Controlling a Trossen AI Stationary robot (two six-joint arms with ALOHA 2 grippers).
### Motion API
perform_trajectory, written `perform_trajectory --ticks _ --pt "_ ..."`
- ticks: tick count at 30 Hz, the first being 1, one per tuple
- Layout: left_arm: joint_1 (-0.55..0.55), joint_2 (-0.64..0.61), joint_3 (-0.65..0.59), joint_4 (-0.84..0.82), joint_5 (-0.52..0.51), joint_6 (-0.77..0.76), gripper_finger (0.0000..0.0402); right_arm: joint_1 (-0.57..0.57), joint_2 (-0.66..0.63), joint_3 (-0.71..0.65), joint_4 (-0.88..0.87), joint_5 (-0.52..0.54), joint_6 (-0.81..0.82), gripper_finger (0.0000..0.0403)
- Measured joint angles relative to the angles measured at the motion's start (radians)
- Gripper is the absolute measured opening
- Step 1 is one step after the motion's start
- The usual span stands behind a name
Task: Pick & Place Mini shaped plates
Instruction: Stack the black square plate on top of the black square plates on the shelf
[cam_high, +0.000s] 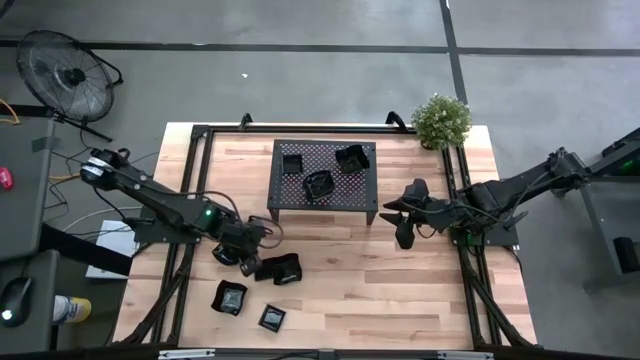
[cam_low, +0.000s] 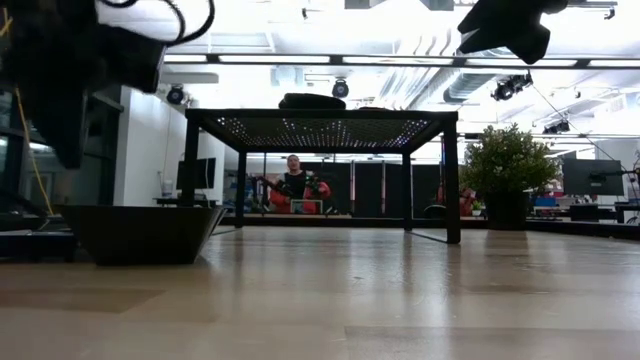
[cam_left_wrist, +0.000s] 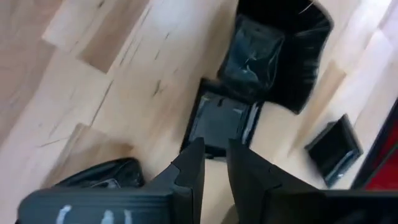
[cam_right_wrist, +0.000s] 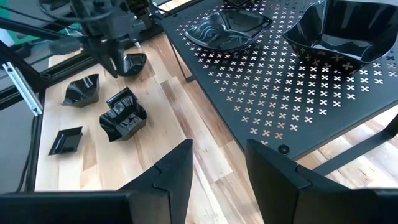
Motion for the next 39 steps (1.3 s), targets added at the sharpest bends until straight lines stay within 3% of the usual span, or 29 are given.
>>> perform_trajectory --ticks 16,39 --pt "0.000 0.138 -0.019 0.073 0.032 0.295 0.0065 0.000 0.003 0.000 -0.002 0.029 -0.010 0.0142" --pt "0.000 0.217 -0.018 0.072 0.035 0.333 0.0065 0.001 0.053 0.000 0.013 0.030 -0.038 0.0142"
